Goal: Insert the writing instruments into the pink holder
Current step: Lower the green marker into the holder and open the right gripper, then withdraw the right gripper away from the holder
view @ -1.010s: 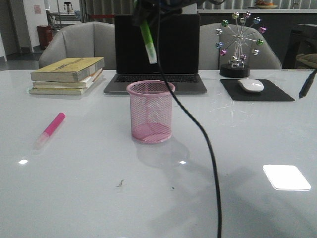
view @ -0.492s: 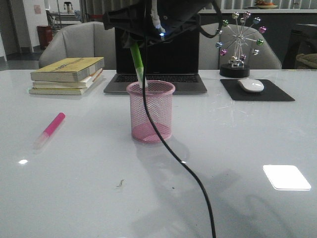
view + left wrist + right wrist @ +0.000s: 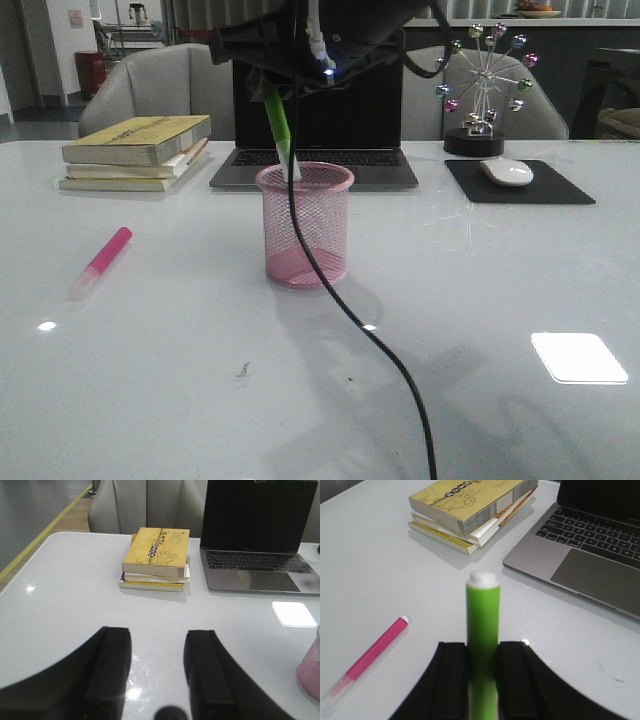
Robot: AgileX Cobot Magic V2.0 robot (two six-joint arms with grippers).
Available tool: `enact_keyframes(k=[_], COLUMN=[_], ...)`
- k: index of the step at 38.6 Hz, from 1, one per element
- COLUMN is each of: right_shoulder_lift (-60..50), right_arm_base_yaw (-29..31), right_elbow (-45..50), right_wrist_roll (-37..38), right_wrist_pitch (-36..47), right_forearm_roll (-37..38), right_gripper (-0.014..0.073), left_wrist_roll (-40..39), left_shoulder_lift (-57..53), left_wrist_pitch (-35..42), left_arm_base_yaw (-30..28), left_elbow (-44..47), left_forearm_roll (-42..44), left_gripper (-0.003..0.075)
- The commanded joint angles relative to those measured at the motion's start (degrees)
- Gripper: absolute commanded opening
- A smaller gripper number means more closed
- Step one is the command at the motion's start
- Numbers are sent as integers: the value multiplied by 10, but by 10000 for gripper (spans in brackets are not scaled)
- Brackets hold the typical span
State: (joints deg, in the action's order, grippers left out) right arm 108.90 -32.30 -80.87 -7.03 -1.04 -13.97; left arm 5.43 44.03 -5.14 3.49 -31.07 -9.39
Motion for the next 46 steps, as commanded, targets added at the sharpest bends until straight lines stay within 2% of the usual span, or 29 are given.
enact_keyframes(k=[1,3,10,14,23,30,37,46], right_shoulder_lift=[-38,-38,-38,-38,-40,-75,-149,-257], right_arm_base_yaw=[1,1,1,1,5,25,69,166], right_elbow=[-16,-16,-16,-16,-16,-16,-16,-9], right_wrist_roll=[-5,-5,-6,-6,-6,-23,-23,-23], right_wrist_pitch=[35,36,35,38,26,-56,-115,-197], right_forearm_roll=[7,8,8,8,10,57,78,78], right_gripper=[24,48,291,379,386,384,384,384], left_wrist_roll=[-3,-3,-3,-3,-3,-3,-3,-3], left_shoulder_lift=[-2,-2,-2,-2,-2,-2,-2,-2], left_wrist_pitch=[44,43,43,42,40,40,40,51], left_arm_base_yaw=[0,0,0,0,0,0,0,0], left_elbow=[-21,-21,-21,-21,-21,-21,-21,-21], left_forearm_roll=[-5,-5,-5,-5,-5,-5,-1,0], left_gripper=[333,335,335,335,335,335,335,335])
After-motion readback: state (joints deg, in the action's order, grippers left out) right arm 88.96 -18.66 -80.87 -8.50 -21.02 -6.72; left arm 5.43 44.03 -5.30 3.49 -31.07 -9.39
